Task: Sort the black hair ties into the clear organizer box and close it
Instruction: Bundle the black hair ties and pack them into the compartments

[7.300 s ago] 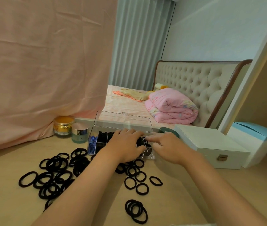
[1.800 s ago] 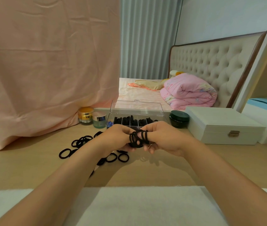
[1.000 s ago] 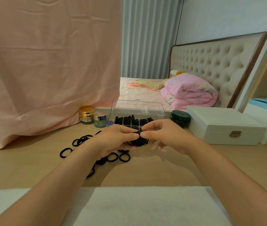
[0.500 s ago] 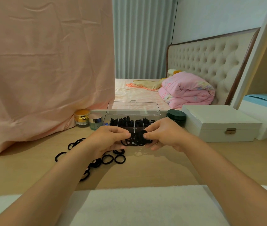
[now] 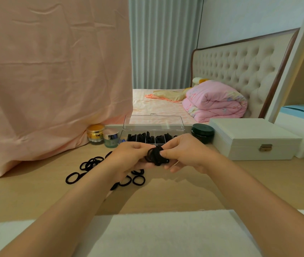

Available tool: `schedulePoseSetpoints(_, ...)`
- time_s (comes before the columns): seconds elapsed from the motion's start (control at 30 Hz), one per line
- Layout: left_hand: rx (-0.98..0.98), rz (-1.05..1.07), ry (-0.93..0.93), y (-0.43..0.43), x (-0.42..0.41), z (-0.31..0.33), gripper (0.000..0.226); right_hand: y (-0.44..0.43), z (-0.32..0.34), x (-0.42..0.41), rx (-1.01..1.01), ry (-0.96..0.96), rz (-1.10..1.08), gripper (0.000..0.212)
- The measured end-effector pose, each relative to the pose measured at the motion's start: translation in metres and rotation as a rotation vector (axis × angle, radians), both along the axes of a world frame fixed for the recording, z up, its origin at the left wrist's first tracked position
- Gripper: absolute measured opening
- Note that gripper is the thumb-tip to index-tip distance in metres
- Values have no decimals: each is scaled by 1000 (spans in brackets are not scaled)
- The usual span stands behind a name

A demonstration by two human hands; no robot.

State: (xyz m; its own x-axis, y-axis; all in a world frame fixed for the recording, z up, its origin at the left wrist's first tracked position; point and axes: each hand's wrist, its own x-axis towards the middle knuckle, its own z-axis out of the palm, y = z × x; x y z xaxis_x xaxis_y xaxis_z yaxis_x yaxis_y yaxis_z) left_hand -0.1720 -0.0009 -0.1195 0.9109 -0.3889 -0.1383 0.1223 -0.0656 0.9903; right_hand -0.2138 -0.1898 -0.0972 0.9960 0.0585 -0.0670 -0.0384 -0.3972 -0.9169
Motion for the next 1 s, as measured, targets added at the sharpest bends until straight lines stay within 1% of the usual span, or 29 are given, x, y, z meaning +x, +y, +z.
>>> schedulePoseSetpoints(0.07, -32, -24, 46, 0, -1, 3, 20, 2, -2, 1, -43, -39, -48, 9)
schedulePoseSetpoints(0.17, -38, -86, 69, 0, -3, 9, 36, 5, -2, 0, -108, -77, -93, 11)
schedulePoseSetpoints(0.2, -12, -108, 31, 0, -4, 10, 36, 6, -1, 0, -132, -92, -107, 11)
schedulePoseSetpoints(0.27, 59, -108, -80, -2, -6, 11, 28, 7, 1, 0, -175, -111, -120, 9)
schedulePoseSetpoints(0.33, 100, -86, -135, -5, -6, 12, 29, 5, 3, 0, -228, -122, -131, 19)
schedulePoseSetpoints(0.4, 95, -98, -125, -9, -4, 15, 30, -3, 5, 1, -271, -115, -127, 34)
schedulePoseSetpoints(0.43, 78, -122, -110, -11, -1, 17, 29, -8, 7, 1, -264, -100, -100, 36)
schedulePoseSetpoints(0.47, 61, -152, -100, -14, 1, 20, 28, -13, 9, 1, -218, -79, -60, 34)
schedulePoseSetpoints(0.53, 39, -200, -94, -20, 7, 25, 26, -23, 10, 2, -47, -25, 16, 25)
schedulePoseSetpoints(0.6, 30, -222, -93, -30, 13, 29, 24, -32, 10, 4, 66, -14, 19, 21)
schedulePoseSetpoints(0.7, 45, -207, -120, -44, 24, 35, 24, -47, 10, 8, 158, -19, -23, 22)
schedulePoseSetpoints(0.77, 131, -136, -223, -53, 33, 38, 24, -56, 12, 12, 234, -1, -43, 25)
schedulePoseSetpoints(0.83, 193, -64, -334, -62, 39, 42, 18, -62, 14, 18, 293, -9, -97, 29)
schedulePoseSetpoints(0.93, 162, -38, -415, -74, 49, 47, 8, -63, 22, 30, 340, -51, -159, 28)
schedulePoseSetpoints(1.0, 128, -33, -426, -77, 57, 47, 8, -64, 28, 38, 334, -84, -186, 25)
